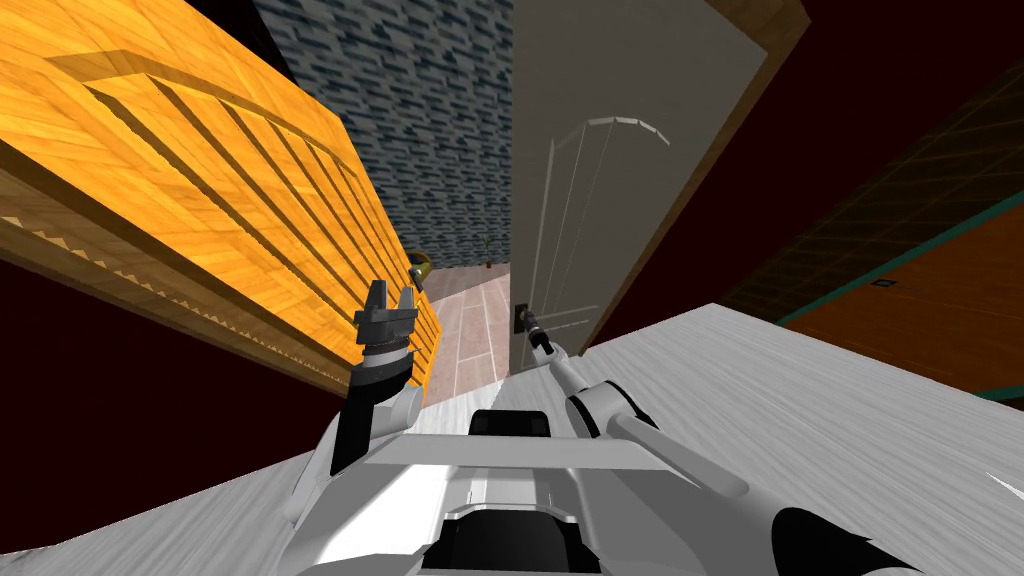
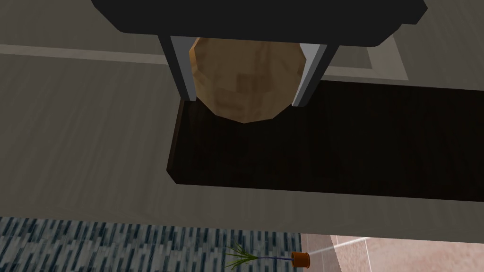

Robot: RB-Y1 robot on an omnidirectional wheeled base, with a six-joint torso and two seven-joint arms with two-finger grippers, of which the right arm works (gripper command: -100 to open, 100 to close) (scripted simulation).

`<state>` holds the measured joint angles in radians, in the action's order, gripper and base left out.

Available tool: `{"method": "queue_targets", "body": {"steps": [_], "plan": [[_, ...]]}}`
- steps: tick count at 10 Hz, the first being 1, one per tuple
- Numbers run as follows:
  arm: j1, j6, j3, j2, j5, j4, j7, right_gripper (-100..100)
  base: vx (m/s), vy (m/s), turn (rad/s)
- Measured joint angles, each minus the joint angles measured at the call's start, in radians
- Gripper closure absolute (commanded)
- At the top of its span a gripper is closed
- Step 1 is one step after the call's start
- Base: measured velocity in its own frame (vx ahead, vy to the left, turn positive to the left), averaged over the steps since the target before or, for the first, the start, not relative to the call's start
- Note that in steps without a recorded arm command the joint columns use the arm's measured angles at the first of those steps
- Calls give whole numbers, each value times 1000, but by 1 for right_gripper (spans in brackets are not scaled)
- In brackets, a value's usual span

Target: Push the door open

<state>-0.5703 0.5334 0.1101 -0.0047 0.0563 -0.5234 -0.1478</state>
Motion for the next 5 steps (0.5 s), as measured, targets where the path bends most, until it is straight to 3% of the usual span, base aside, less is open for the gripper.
{"method": "queue_targets", "body": {"steps": [2, 5], "plan": [[3, -2, 1, 0, 0, 2, 1, 100, -5, -1, -2], [8, -3, -7, -3, -3, 16, 5, 100, 124, 80, -28]]}}
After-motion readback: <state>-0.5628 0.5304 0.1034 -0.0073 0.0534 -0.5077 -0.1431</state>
